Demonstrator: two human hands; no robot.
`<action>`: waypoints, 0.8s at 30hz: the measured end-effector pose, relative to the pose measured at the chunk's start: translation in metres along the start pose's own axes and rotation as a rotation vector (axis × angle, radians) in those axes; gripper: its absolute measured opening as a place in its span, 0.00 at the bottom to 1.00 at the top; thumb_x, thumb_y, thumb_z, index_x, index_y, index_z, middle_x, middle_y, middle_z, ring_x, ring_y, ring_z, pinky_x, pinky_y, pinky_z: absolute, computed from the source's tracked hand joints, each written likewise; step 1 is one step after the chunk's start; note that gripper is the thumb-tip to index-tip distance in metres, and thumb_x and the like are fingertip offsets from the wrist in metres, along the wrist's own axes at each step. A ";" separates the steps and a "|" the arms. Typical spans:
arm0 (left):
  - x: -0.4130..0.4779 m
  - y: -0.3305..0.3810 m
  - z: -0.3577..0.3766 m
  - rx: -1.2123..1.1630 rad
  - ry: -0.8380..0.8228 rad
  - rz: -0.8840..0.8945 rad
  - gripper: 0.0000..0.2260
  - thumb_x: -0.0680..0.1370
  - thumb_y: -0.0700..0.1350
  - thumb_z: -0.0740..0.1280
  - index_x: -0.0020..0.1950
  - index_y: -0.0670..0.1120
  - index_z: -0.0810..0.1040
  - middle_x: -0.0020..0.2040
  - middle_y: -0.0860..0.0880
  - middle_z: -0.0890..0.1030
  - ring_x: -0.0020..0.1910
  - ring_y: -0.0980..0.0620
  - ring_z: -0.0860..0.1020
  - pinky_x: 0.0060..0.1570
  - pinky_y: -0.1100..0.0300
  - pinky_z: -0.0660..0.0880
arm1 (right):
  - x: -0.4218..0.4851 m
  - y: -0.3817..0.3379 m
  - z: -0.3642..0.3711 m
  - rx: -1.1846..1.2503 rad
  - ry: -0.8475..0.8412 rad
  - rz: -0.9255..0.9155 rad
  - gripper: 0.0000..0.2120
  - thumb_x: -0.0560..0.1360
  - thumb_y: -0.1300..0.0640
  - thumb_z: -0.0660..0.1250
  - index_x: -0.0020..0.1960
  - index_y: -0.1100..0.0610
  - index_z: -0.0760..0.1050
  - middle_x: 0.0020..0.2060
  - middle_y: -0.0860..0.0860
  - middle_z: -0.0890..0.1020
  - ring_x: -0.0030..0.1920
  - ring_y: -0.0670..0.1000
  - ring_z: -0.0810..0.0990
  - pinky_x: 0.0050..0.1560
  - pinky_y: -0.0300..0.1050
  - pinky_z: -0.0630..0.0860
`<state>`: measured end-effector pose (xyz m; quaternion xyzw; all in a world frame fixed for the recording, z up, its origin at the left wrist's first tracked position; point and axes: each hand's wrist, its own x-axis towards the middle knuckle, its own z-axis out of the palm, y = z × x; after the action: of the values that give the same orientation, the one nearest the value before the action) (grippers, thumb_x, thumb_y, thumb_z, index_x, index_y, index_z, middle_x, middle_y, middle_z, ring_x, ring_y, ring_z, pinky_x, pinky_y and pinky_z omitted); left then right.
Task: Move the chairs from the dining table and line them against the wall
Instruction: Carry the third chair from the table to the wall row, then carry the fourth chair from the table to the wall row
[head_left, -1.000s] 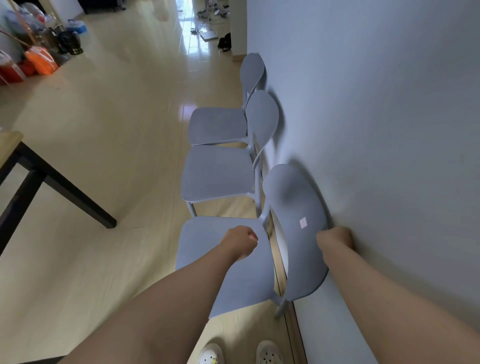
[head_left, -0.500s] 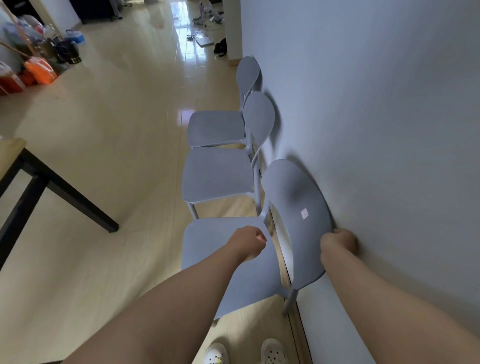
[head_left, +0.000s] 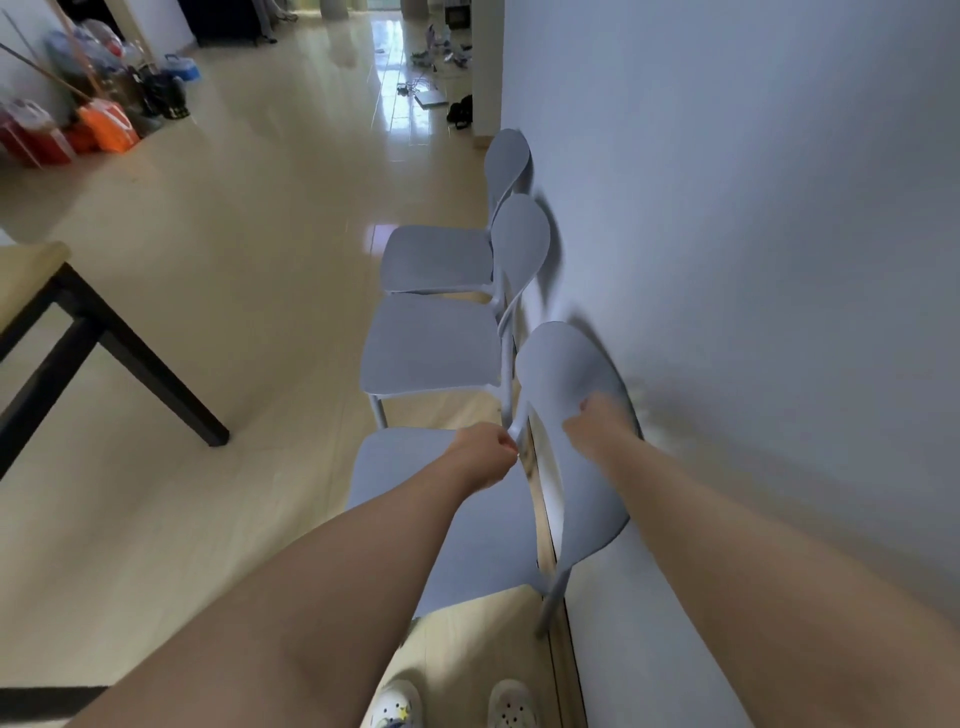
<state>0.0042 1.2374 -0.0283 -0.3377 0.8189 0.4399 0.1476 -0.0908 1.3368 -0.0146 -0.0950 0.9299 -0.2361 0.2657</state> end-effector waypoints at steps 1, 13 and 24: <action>-0.002 -0.001 -0.002 0.005 0.021 0.004 0.14 0.78 0.37 0.57 0.59 0.39 0.79 0.49 0.45 0.77 0.58 0.42 0.80 0.52 0.56 0.74 | 0.001 -0.002 0.003 -0.036 -0.029 -0.038 0.09 0.78 0.61 0.57 0.57 0.54 0.67 0.51 0.56 0.73 0.53 0.55 0.72 0.51 0.43 0.69; -0.060 -0.067 -0.034 -0.088 0.210 -0.084 0.13 0.77 0.37 0.56 0.52 0.46 0.79 0.45 0.46 0.78 0.46 0.48 0.76 0.47 0.59 0.73 | -0.052 -0.027 0.063 -0.117 -0.180 -0.238 0.13 0.76 0.62 0.57 0.59 0.60 0.69 0.39 0.53 0.73 0.37 0.53 0.73 0.30 0.39 0.64; -0.211 -0.270 -0.080 -0.308 0.394 -0.335 0.14 0.77 0.37 0.58 0.58 0.41 0.80 0.46 0.44 0.78 0.45 0.49 0.75 0.44 0.62 0.70 | -0.206 -0.106 0.239 -0.427 -0.503 -0.427 0.09 0.77 0.56 0.58 0.41 0.59 0.72 0.38 0.54 0.74 0.46 0.56 0.72 0.38 0.41 0.64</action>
<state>0.3466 1.1577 -0.0366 -0.5652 0.6884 0.4546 0.0034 0.2161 1.2140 -0.0486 -0.3943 0.8233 -0.0568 0.4043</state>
